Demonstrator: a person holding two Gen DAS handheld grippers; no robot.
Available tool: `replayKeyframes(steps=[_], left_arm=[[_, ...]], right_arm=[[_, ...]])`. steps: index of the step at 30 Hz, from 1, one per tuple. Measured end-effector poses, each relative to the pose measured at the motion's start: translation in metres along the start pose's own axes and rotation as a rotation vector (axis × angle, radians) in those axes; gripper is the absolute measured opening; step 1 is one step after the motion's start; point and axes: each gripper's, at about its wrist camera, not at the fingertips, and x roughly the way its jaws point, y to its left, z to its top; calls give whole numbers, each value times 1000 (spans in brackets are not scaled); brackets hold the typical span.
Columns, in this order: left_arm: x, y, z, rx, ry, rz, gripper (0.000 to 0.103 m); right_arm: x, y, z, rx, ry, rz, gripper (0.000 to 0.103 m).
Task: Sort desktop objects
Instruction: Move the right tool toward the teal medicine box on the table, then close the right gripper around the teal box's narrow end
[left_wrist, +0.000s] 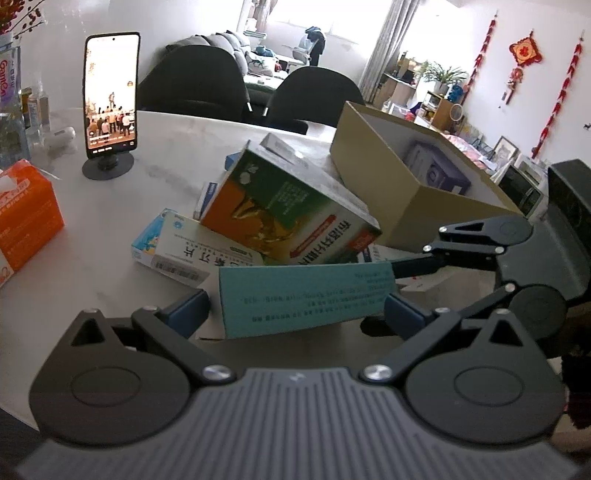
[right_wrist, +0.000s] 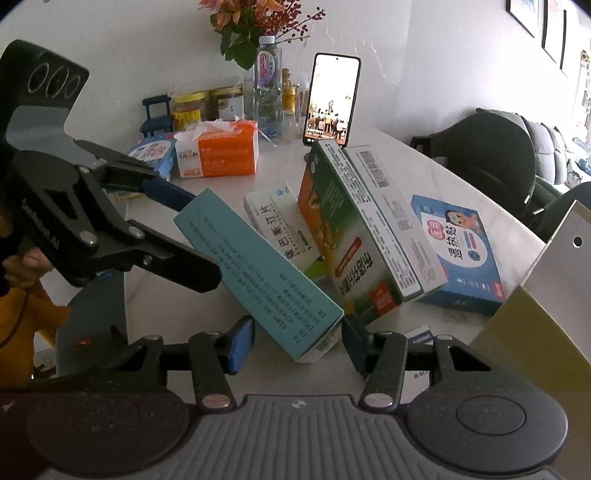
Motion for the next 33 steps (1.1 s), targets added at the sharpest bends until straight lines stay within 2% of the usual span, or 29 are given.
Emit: replayKeyframes(steps=[8, 13, 22, 25, 33], left_arm=[[7, 7, -2, -31, 26, 7, 102], [3, 13, -1, -60, 6, 3, 103], [0, 15, 1, -82, 0, 3, 103], [-2, 14, 2, -69, -2, -8, 103], [0, 12, 3, -58, 6, -24, 103]], right_arm=[[-13, 11, -4, -55, 44, 48, 48], [-16, 9, 5, -88, 34, 31, 57], [-4, 10, 28, -230, 46, -16, 66], [5, 2, 30, -218, 77, -26, 66], [21, -7, 27, -156, 103, 39, 68]])
